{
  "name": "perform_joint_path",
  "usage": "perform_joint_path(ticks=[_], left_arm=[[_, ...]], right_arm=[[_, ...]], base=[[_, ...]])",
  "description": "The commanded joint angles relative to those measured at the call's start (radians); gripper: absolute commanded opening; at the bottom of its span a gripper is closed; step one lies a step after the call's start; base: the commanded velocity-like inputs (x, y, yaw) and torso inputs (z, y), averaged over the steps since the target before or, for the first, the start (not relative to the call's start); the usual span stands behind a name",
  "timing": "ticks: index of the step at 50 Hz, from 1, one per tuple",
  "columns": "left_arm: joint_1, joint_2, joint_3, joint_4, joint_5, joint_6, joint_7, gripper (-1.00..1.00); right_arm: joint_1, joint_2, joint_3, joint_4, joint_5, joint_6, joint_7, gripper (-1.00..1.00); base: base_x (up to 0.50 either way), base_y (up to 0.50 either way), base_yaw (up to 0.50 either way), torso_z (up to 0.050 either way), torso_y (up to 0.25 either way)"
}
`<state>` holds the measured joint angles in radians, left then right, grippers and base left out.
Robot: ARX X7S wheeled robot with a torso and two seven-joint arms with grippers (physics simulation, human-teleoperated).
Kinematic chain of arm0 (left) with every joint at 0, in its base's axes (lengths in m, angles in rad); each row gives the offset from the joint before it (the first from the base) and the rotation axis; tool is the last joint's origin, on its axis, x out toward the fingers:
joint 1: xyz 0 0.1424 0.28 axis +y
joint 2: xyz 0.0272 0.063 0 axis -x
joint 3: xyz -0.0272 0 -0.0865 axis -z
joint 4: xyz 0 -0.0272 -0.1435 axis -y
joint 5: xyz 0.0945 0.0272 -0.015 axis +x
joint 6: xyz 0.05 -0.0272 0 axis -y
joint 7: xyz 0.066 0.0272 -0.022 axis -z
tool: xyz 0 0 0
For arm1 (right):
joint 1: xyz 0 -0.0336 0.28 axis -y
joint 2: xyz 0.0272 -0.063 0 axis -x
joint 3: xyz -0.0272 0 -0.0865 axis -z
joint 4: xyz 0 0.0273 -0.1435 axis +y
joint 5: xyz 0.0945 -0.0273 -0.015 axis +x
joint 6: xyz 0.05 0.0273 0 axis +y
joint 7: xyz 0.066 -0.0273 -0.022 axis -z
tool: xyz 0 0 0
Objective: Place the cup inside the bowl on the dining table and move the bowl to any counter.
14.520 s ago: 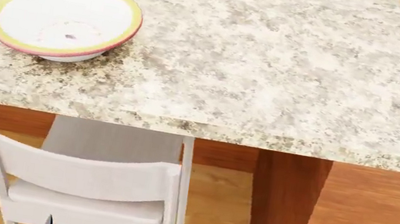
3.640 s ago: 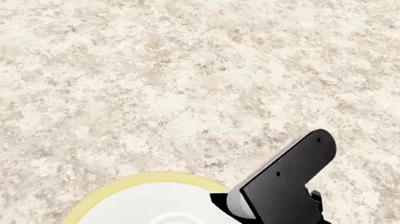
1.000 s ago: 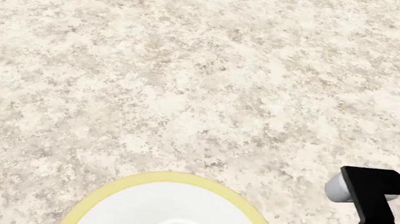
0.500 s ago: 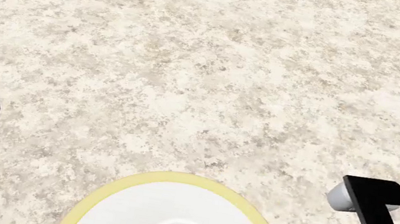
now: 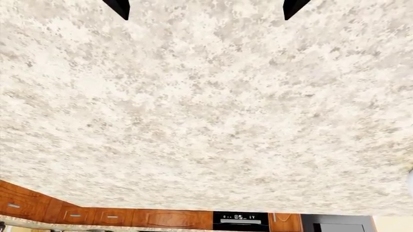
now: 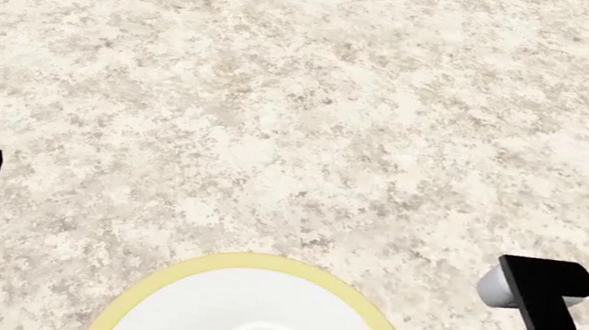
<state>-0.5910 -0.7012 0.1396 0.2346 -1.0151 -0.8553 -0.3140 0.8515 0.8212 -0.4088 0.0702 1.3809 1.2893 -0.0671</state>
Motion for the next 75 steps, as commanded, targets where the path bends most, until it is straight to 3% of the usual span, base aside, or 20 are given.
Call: perform_joint_path(ticks=[1,17,18,50,75], left_arm=[[0.0,0.004,0.005,-0.006,0.004,0.006,0.003,1.0],[0.005,-0.002,0.002,-0.003,-0.001,0.008,0.003,1.0],[0.004,0.002,0.004,-0.003,0.0,0.009,0.0,1.0],[0.003,0.0,0.004,-0.012,0.002,0.018,-0.001,1.0],[0.013,0.001,0.006,-0.015,0.006,0.03,0.0,1.0]], right_arm=[[-0.016,-0.015,-0.026,0.004,0.021,-0.006,-0.019,-1.0],[-0.021,-0.007,-0.007,-0.011,0.039,-0.032,-0.014,-1.0],[-0.057,-0.03,0.075,0.08,0.15,-0.071,0.013,-1.0],[-0.175,-0.114,0.322,0.306,0.438,-0.289,0.222,-1.0],[-0.131,-0.122,0.4,0.291,0.485,-0.414,0.383,-1.0]], base=[[0.0,0.0,0.0,0.0,0.0],[0.0,0.0,0.0,0.0,0.0],[0.0,0.0,0.0,0.0,0.0],[0.0,0.0,0.0,0.0,0.0],[0.0,0.0,0.0,0.0,0.0]])
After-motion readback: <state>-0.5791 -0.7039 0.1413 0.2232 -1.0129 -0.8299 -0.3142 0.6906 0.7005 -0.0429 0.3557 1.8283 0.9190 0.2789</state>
